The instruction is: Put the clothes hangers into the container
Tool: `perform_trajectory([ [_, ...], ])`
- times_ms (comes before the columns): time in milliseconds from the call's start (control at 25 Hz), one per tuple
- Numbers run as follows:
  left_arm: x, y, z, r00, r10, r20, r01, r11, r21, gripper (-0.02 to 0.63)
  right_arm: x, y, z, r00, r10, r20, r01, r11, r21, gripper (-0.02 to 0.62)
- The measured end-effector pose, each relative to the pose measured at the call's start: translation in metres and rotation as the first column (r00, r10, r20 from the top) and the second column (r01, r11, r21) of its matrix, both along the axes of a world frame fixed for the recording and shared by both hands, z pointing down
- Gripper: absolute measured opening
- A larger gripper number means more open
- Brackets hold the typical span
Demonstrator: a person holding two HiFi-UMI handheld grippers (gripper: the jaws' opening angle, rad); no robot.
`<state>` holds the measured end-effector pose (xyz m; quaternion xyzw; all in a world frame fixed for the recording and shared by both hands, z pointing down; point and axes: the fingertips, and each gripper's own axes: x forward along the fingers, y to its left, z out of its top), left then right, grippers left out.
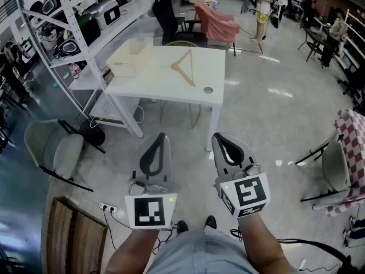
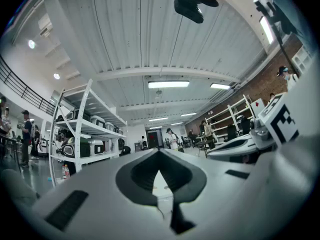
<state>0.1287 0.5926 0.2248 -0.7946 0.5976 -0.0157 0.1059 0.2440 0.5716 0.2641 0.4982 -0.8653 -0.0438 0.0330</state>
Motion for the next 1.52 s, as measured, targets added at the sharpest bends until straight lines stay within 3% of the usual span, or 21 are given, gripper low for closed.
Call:
perform_trajectory([
  [720,0.057,-0.015,0.008,0.999,-0.036,-0.022,0.036,0.999,-0.013,0.011,0.053,-0.026,0.011,0.998,-0.055,0.041,0.057,0.997,-0.045,0.012],
  [880,0.067,-0.021,0.025,0.998,-0.049,-0.024,0.048,0.998,-0.050,0.012,0.058,-0.037,0.025,0.996,-0.076,0.043,0.079,0.994,-0.079,0.012],
  [1160,0.048,-0.061,0.036,0.996,-0.082,-0.030,0.079,0.993,-0.088,0.011,0.041,-0.075,0.043,0.994,-0.098,0.044,0.103,0.986,-0.128,0.012],
  [1520,-0.007,-0.159,0.044,0.997,-0.059,-0.058,0.052,0.993,-0.110,0.011,-0.018,-0.172,0.045,0.996,-0.088,0.030,0.091,0.986,-0.140,0.012],
])
